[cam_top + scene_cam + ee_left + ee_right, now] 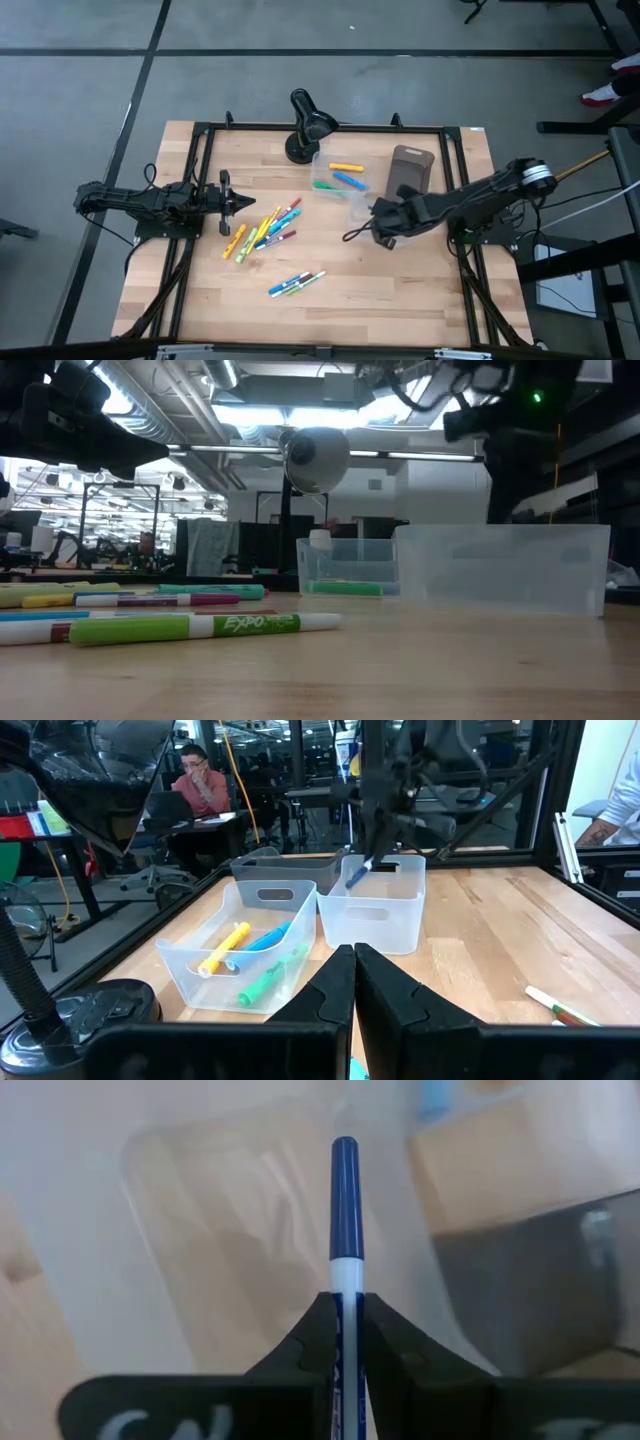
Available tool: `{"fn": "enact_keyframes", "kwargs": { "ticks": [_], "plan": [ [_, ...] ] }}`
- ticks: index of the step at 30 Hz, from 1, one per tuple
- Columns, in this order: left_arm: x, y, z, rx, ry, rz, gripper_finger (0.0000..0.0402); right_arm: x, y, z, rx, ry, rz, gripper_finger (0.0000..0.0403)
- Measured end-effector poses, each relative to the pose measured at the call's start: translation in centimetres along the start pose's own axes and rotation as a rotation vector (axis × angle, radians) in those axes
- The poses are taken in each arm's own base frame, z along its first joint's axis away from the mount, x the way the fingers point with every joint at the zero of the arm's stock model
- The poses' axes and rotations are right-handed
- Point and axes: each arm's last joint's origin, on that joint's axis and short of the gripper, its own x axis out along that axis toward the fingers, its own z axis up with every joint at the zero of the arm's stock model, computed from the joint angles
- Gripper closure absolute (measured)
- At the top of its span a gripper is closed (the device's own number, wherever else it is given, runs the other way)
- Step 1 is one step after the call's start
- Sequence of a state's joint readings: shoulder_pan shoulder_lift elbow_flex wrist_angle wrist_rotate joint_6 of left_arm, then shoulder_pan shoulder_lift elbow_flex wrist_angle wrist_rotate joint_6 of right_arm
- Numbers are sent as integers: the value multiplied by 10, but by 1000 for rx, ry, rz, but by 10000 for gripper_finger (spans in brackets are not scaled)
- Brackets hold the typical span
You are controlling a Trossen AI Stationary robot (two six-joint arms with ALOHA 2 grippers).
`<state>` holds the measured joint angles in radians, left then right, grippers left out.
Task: Pick & Place Markers
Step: Put the dark blue marker pen into the bottom transparent bin, then put the green marker pen into the bottom transparent bin
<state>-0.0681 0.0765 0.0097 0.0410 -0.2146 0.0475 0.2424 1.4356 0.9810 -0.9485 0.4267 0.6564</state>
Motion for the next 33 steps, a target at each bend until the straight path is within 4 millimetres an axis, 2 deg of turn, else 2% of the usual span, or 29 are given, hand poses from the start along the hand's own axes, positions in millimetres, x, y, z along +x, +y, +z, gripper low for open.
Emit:
{"fn": "enact_keyframes", "kwargs": {
  "ticks": [9,22,29,33],
  "plan": [
    [0,0,0,0,0,0,396,30,4,-18,19,-25,84,370],
    [0,0,0,0,0,0,395,39,8,-21,45,-73,124,369],
    [0,0,0,0,0,0,395,38,9,-19,62,-92,137,306],
    [0,0,0,0,0,0,395,38,9,-19,65,-97,140,290]
  ]
}}
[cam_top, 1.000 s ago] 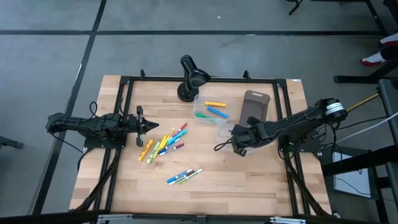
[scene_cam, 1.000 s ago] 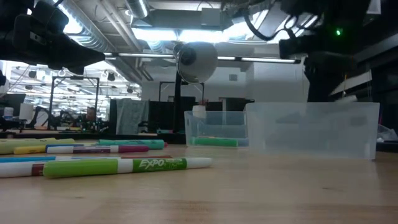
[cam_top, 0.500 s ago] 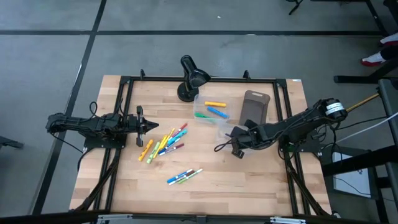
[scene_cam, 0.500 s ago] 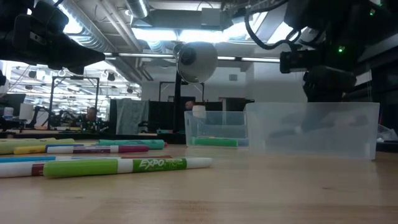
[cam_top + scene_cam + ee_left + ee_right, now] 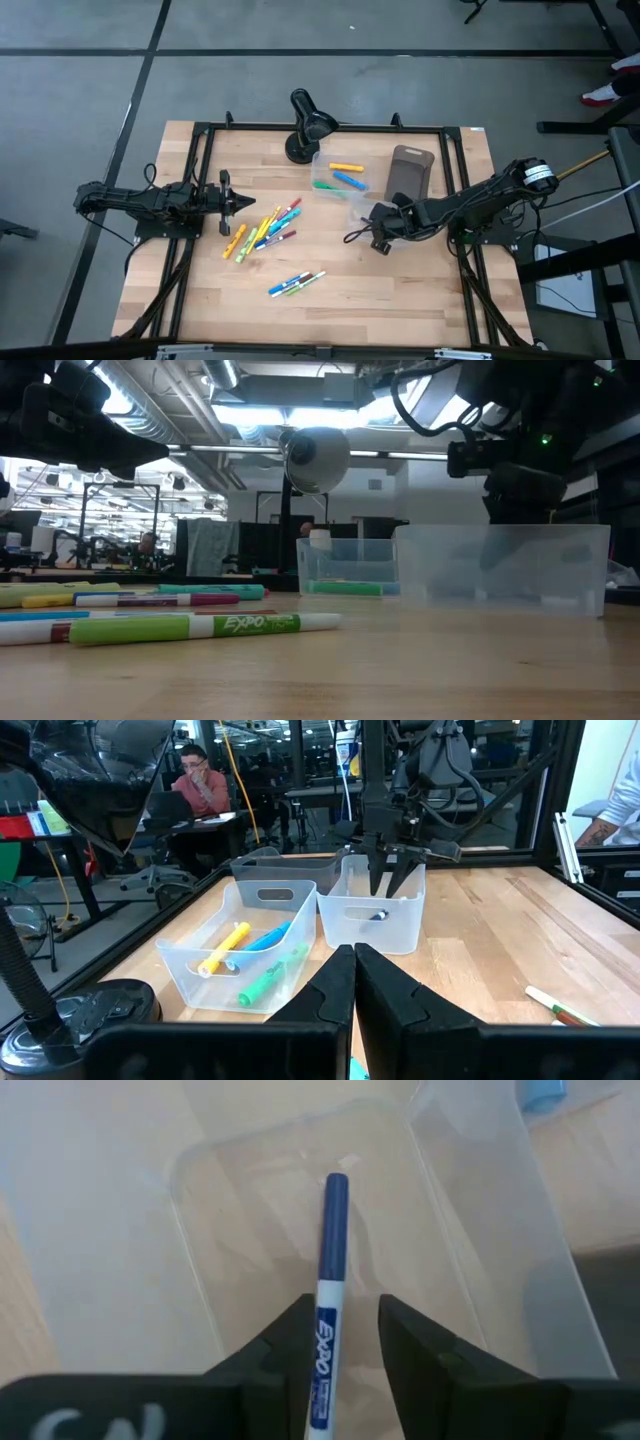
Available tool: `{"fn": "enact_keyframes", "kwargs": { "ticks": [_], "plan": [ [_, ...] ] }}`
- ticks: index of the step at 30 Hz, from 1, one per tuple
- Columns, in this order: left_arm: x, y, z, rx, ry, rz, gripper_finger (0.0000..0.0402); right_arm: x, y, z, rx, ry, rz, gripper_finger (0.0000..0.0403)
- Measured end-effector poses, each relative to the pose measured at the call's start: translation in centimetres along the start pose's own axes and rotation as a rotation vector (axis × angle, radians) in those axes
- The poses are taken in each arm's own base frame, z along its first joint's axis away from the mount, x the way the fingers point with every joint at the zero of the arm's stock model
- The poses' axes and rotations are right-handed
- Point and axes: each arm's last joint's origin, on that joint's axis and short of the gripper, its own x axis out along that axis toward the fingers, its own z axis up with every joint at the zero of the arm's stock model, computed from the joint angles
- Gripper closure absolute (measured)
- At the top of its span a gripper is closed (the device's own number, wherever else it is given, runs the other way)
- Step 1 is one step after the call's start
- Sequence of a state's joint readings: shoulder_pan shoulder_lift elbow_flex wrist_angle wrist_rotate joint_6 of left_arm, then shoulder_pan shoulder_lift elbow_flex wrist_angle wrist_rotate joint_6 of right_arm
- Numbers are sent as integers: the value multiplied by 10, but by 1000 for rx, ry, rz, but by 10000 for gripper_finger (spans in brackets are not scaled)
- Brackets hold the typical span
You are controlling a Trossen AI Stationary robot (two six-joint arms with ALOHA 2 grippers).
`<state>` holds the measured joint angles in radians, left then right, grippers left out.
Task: Pick & Place Markers
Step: Put the green marker pen into the bottom transparent bin
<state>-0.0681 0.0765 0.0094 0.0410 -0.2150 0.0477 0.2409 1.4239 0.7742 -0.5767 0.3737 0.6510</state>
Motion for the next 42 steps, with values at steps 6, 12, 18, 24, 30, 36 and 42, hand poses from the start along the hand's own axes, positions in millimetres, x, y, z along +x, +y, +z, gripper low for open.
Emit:
{"fn": "enact_keyframes", "kwargs": {
  "ticks": [6,12,18,24,30,36,42],
  "plan": [
    [0,0,0,0,-1,0,395,0,0,0,-1,-4,3,287],
    [0,0,0,0,0,0,395,-6,4,10,14,-33,23,286],
    [0,0,0,0,-1,0,395,-27,13,36,-13,-111,76,285],
    [0,0,0,0,0,0,395,-52,22,65,-12,-238,124,285],
    [0,0,0,0,0,0,395,-66,34,85,-77,-409,265,285],
    [0,0,0,0,0,0,396,-64,54,104,-98,-572,471,285],
    [0,0,0,0,0,0,396,-31,76,111,3,-601,537,285]
  ]
}}
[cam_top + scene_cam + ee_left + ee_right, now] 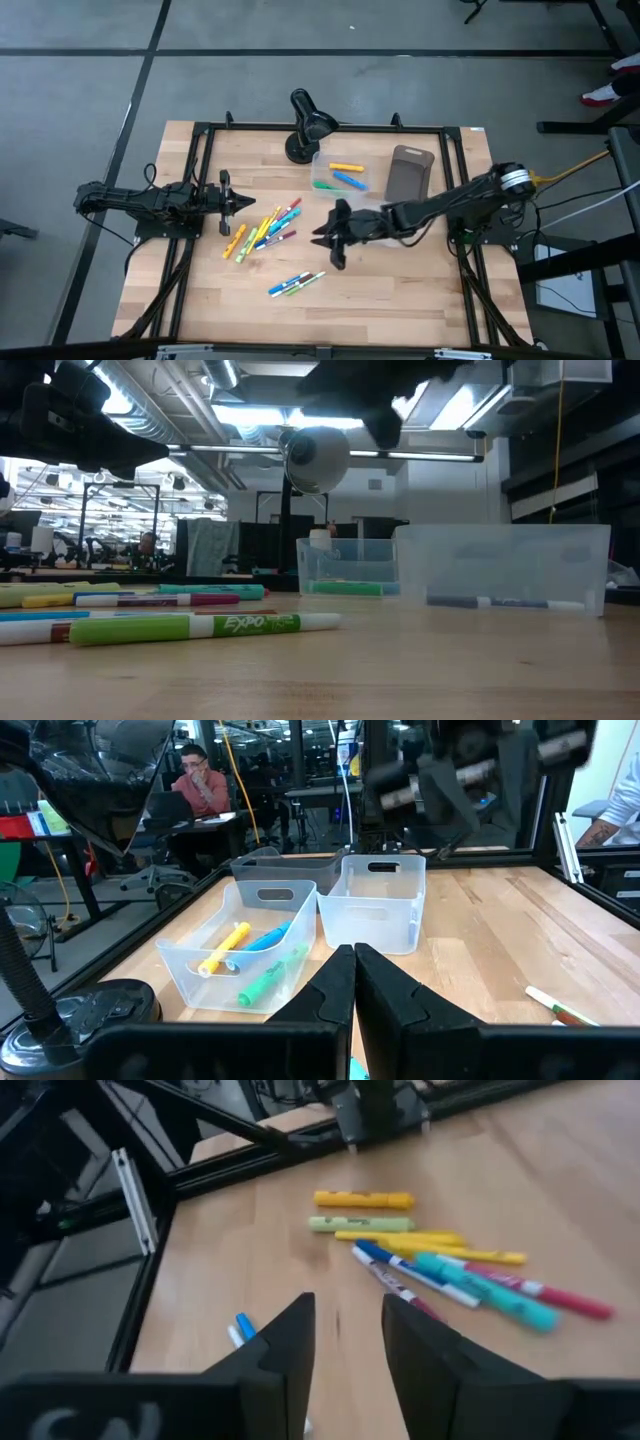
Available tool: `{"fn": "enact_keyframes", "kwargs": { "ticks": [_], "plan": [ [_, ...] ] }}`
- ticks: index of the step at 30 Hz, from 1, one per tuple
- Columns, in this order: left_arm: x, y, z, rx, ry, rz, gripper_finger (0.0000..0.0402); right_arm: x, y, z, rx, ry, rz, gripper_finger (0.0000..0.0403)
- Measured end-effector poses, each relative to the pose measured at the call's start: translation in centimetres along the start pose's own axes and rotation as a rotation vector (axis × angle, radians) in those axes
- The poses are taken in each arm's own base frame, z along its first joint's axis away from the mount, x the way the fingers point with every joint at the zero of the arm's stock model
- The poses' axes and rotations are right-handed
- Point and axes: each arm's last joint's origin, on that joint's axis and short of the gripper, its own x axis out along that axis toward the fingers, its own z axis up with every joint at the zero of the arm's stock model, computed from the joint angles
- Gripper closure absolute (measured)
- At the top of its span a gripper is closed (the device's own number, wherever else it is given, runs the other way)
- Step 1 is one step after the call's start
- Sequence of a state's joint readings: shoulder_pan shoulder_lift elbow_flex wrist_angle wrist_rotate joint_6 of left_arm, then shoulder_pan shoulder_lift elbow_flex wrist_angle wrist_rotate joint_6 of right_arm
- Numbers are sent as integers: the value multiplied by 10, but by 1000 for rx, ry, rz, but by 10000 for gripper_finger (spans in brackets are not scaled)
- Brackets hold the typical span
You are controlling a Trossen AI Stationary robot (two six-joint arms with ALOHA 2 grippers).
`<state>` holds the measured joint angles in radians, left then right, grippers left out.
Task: Pick & Place Markers
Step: Put the green marker pen into the bottom transparent bin
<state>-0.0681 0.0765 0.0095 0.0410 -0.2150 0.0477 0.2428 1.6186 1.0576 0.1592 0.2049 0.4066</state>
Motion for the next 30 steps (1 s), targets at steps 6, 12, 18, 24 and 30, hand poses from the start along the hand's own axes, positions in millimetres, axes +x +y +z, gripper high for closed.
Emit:
{"fn": "enact_keyframes", "kwargs": {
  "ticks": [6,12,18,24,30],
  "plan": [
    [0,0,0,0,0,0,396,42,3,-36,-145,72,195,285],
    [0,0,0,0,0,0,396,66,15,-76,-347,110,342,285],
    [0,0,0,0,0,0,396,79,27,-88,-450,128,360,285],
    [0,0,0,0,0,0,395,91,34,-102,-574,219,373,285],
    [0,0,0,0,0,0,395,99,33,-108,-623,227,369,285]
  ]
}}
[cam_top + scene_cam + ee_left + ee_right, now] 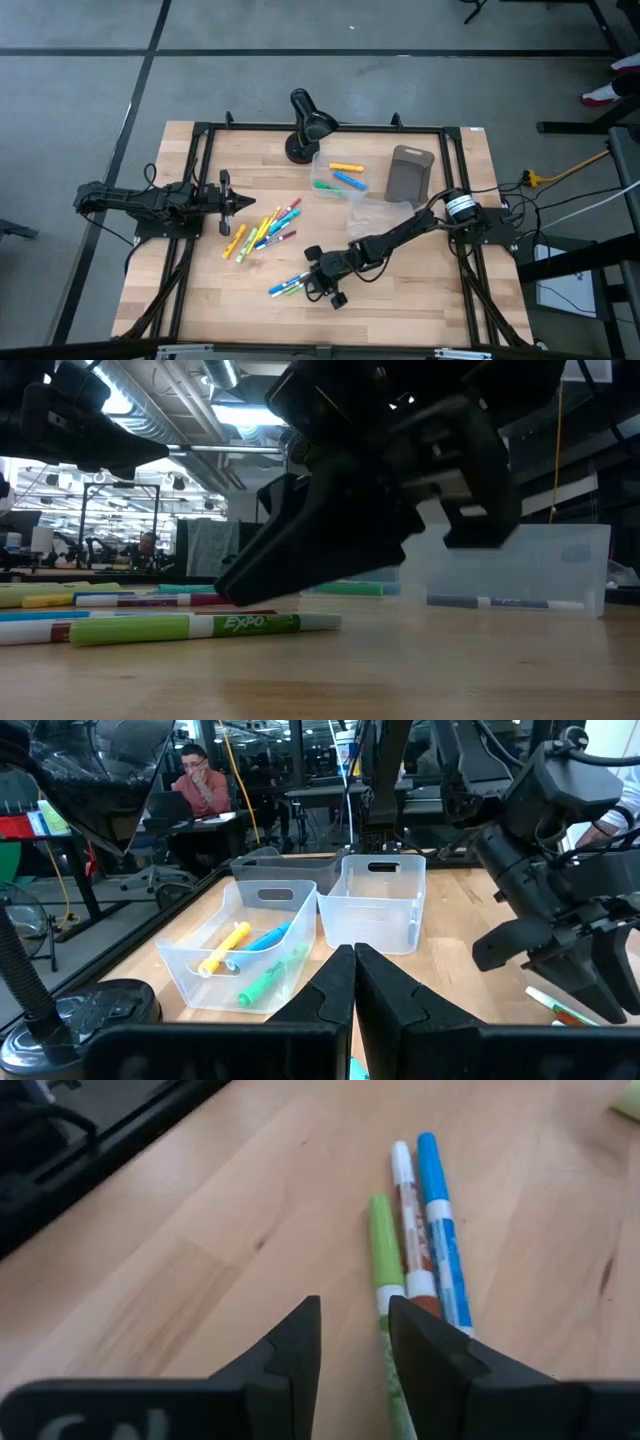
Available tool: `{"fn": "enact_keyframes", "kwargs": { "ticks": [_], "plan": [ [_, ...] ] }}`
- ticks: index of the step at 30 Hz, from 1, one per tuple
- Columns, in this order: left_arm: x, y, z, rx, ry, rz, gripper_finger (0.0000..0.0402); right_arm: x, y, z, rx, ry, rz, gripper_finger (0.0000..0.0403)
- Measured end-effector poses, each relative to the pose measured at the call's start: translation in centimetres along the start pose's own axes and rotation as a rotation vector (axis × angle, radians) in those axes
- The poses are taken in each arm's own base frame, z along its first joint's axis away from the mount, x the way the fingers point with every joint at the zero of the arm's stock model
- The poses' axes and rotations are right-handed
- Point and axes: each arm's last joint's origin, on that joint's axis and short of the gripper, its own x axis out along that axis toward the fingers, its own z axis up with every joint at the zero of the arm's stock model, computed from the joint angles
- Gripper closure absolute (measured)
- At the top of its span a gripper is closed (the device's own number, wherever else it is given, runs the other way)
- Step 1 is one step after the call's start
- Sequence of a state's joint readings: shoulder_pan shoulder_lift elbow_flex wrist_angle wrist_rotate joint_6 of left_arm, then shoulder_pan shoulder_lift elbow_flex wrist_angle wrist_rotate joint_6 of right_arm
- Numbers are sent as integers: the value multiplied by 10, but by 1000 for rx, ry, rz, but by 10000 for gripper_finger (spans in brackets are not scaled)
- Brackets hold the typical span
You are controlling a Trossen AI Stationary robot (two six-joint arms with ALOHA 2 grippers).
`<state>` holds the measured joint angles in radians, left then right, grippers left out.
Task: Pick & Place Markers
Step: Put the green marker pen into the bottom transparent bin
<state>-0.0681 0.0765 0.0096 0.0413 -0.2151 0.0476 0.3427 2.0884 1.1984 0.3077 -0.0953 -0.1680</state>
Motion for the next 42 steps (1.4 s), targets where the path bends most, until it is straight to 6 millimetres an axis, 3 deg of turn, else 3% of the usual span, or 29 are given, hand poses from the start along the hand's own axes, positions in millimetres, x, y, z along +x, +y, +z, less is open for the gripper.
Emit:
{"fn": "enact_keyframes", "kwargs": {
  "ticks": [22,33,37,42],
  "plan": [
    [0,0,0,0,0,0,395,-2,-11,-13,30,125,-39,285],
    [0,0,0,0,0,0,395,-4,-21,-17,218,158,-124,287],
    [0,0,0,0,0,0,396,-6,-22,-19,226,188,-129,312],
    [0,0,0,0,0,0,396,-6,-22,-19,236,188,-138,373]
  ]
}}
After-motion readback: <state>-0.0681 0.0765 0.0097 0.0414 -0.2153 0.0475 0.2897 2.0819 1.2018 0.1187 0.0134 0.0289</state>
